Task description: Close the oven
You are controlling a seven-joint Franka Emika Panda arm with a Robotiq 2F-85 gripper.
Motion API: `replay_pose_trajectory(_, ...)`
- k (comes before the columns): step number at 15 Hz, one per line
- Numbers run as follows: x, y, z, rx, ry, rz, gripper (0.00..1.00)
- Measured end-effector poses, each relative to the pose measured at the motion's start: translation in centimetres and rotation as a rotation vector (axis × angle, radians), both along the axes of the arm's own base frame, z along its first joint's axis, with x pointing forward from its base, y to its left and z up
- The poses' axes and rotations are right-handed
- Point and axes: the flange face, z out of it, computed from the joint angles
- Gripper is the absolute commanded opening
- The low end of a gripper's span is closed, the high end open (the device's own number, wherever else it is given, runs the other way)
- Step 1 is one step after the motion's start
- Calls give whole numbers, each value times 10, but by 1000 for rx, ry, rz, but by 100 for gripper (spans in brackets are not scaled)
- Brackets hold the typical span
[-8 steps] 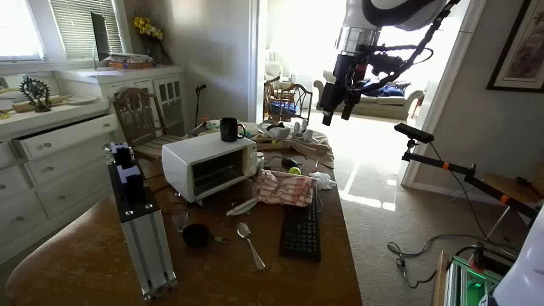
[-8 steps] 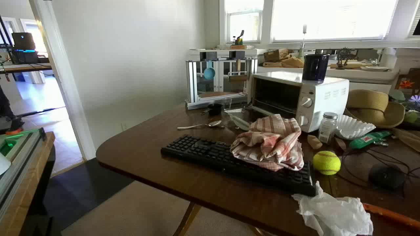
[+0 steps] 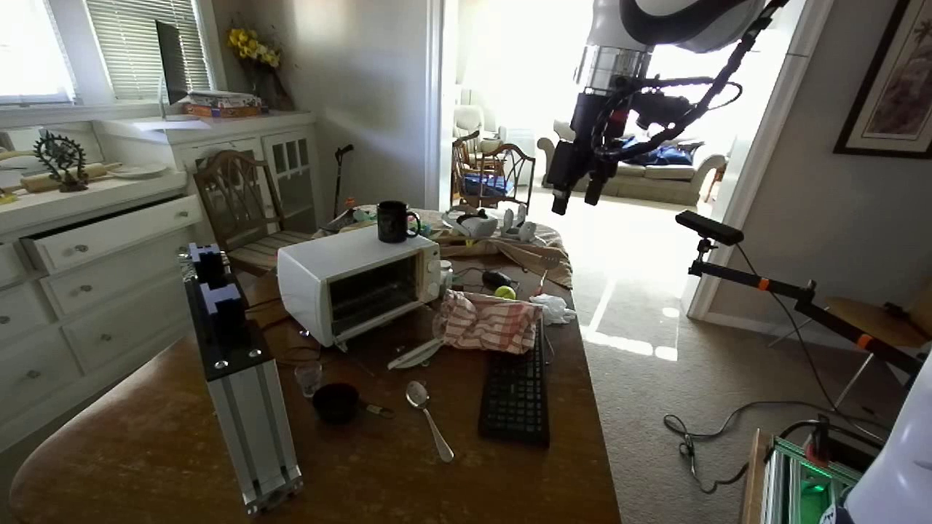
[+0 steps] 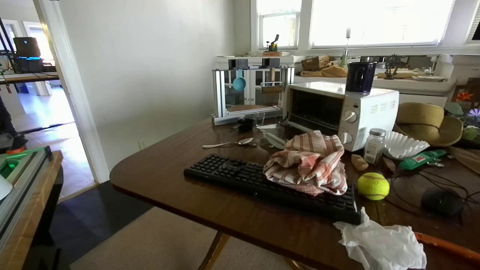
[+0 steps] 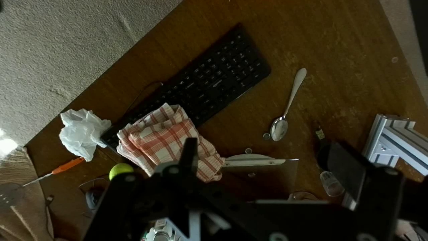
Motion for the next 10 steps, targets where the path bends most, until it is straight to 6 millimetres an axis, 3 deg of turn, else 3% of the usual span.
replay_pose_trajectory(2, 5, -5, -7, -10, -16, -15, 100)
replay_pose_trajectory(4, 18, -22, -29, -34, -37, -51, 100)
replay_pose_trajectory(10, 31, -106, -138, -33, 124, -296, 100)
